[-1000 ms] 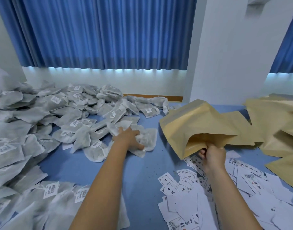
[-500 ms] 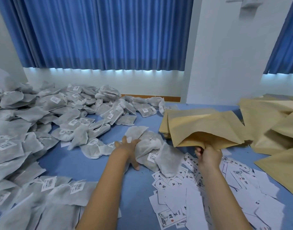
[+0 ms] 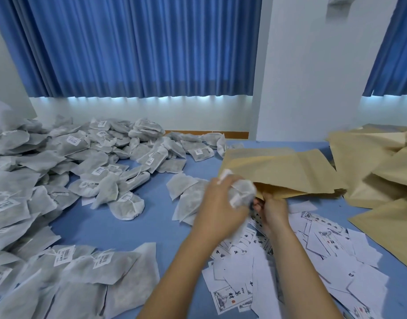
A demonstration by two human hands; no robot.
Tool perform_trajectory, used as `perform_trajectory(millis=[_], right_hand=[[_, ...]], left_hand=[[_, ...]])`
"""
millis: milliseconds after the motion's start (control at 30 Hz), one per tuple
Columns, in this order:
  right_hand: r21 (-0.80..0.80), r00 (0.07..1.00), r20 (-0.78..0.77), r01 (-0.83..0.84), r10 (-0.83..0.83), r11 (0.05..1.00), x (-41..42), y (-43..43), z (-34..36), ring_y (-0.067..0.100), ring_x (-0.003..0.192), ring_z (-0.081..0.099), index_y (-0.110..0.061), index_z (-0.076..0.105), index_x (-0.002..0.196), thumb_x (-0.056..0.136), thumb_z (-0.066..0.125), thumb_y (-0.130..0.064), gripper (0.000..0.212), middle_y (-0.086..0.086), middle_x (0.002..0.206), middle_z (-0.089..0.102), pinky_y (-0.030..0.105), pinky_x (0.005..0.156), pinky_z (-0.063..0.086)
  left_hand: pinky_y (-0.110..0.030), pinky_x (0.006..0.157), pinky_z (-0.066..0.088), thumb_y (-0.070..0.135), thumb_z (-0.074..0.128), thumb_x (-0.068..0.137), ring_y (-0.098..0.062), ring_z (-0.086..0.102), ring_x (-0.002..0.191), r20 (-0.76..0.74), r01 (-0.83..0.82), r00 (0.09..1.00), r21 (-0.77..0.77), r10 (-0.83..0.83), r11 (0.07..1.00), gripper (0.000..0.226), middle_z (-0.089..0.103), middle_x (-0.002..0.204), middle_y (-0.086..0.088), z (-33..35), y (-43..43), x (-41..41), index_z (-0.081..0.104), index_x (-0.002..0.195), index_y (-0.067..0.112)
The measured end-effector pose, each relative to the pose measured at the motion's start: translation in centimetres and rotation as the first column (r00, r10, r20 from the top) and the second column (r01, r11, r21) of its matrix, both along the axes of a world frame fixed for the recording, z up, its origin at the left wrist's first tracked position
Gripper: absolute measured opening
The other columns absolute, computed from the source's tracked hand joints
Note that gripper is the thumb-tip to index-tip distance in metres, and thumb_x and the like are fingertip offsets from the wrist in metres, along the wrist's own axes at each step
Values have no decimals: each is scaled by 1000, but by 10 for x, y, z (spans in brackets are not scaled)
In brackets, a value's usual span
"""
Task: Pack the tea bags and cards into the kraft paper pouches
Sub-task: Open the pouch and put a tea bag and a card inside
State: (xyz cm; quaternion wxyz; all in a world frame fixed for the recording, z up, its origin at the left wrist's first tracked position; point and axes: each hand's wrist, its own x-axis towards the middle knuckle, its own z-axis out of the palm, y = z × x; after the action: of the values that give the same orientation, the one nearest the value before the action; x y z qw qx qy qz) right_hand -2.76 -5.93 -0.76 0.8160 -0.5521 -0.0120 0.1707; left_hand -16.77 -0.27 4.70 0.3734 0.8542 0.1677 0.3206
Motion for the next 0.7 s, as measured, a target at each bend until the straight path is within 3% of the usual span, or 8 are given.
perform_trajectory(millis=[67, 133, 233, 300, 400, 567, 633, 700], right_hand=[[-84, 997, 23, -75, 77, 994, -2, -3, -1, 23, 65, 53, -4, 56, 82, 93, 43, 6, 20, 14, 74, 53, 30, 60, 44], [-82, 994, 17, -104, 105, 991, -4, -6, -1, 29, 79, 59, -3, 59, 92, 96, 36, 6, 25, 26, 82, 56, 39, 74, 48], [-42, 998, 28, -48, 50, 998, -5, -7, 3, 25, 75, 59, -9, 59, 86, 94, 44, -1, 19, 17, 79, 61, 33, 66, 48], [-14, 998, 48, -49, 49, 999, -4, -4, 4, 20, 68, 56, -13, 57, 94, 92, 48, -1, 15, 9, 82, 62, 24, 56, 48], [22, 994, 47, -97, 96, 995, -4, -2, 1, 14, 59, 48, -14, 51, 109, 92, 44, 1, 23, 3, 75, 56, 17, 44, 41], [92, 997, -5, -74, 75, 993, -1, -5, -3, 22, 81, 65, -14, 58, 106, 94, 46, 3, 24, 9, 95, 68, 29, 61, 54], [122, 996, -24, -80, 83, 989, 0, -5, -2, 21, 70, 65, -15, 61, 97, 93, 41, 6, 30, 9, 88, 68, 29, 58, 55], [193, 992, -74, -83, 99, 978, -1, -4, 1, 17, 59, 66, -15, 62, 97, 94, 42, 1, 26, 6, 82, 69, 25, 49, 53]], left_hand=[[-4, 53, 37, 21, 67, 65, 8, 55, 70, -46, 203, 975, -222, -218, 954, 41, 61, 81, 20, 5, -12, 12, 61, 103, 37], [-8, 53, 39, 16, 68, 69, 5, 55, 66, -141, 185, 962, -301, -235, 936, 39, 61, 80, 16, 7, -11, 30, 63, 105, 30], [-15, 53, 41, 9, 65, 74, -9, 53, 67, -119, 70, 985, -400, -127, 914, 26, 57, 76, 7, 9, -2, 52, 59, 98, 18], [-15, 63, 47, 11, 66, 76, -14, 59, 79, 27, 36, 999, -341, -28, 940, 25, 61, 84, 5, 7, 3, 61, 57, 99, 17], [-31, 86, 49, 13, 66, 80, -16, 58, 103, 196, 60, 980, -200, -20, 978, 39, 61, 112, 2, 0, 8, 68, 57, 117, 17], [-35, 84, 48, 25, 75, 74, -17, 56, 99, -107, 236, 966, 9, -234, 972, 66, 58, 113, 2, -10, 14, 74, 40, 130, 30], [-33, 74, 49, 20, 74, 75, -17, 57, 91, -202, 282, 942, 35, -270, 959, 69, 59, 108, 1, -7, 16, 75, 37, 131, 33], [-29, 67, 42, 13, 65, 79, -18, 52, 89, -243, 309, 935, 202, -258, 929, 60, 54, 108, -2, -3, 15, 77, 42, 130, 33]])
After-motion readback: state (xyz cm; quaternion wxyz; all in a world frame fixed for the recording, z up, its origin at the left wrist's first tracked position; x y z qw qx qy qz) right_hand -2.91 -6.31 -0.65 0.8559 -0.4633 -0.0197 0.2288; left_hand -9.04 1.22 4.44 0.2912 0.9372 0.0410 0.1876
